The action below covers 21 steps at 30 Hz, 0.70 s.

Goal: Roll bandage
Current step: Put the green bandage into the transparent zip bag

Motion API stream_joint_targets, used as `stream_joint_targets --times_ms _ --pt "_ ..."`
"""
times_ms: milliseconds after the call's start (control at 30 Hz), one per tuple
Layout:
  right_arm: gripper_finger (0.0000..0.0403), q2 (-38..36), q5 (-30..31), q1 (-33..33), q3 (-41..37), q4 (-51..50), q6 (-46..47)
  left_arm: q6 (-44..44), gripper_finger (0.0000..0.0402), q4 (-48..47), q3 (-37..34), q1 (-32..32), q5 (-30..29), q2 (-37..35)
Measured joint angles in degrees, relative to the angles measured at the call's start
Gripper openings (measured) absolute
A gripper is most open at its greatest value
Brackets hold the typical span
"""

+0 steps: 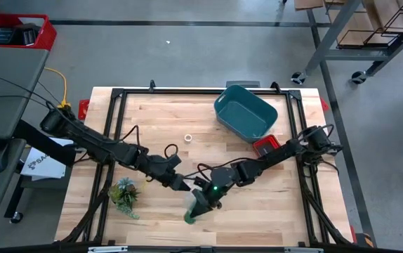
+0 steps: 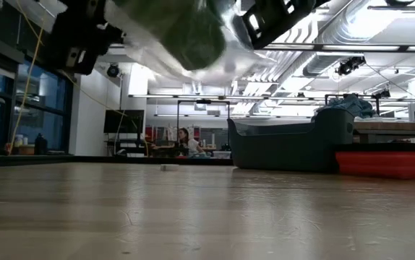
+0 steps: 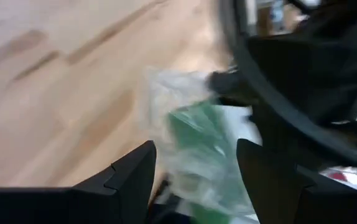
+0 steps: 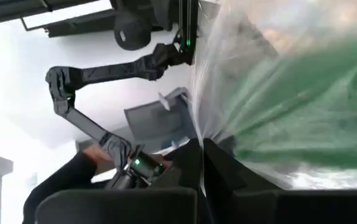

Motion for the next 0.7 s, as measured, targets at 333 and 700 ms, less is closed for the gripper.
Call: stream_joint_targets --times_ms 333,700 --pt "0.0 0.0 -5.6 -0.3 0.0 5.1 5.5 4.1 0.0221 6.0 0.0 4.7 14.2 -2.9" --pt "0.0 0.0 -14.5 -5.0 0.0 22.7 7.2 29.2 0.0221 -20.3 0.0 5.2 12.4 -23.4"
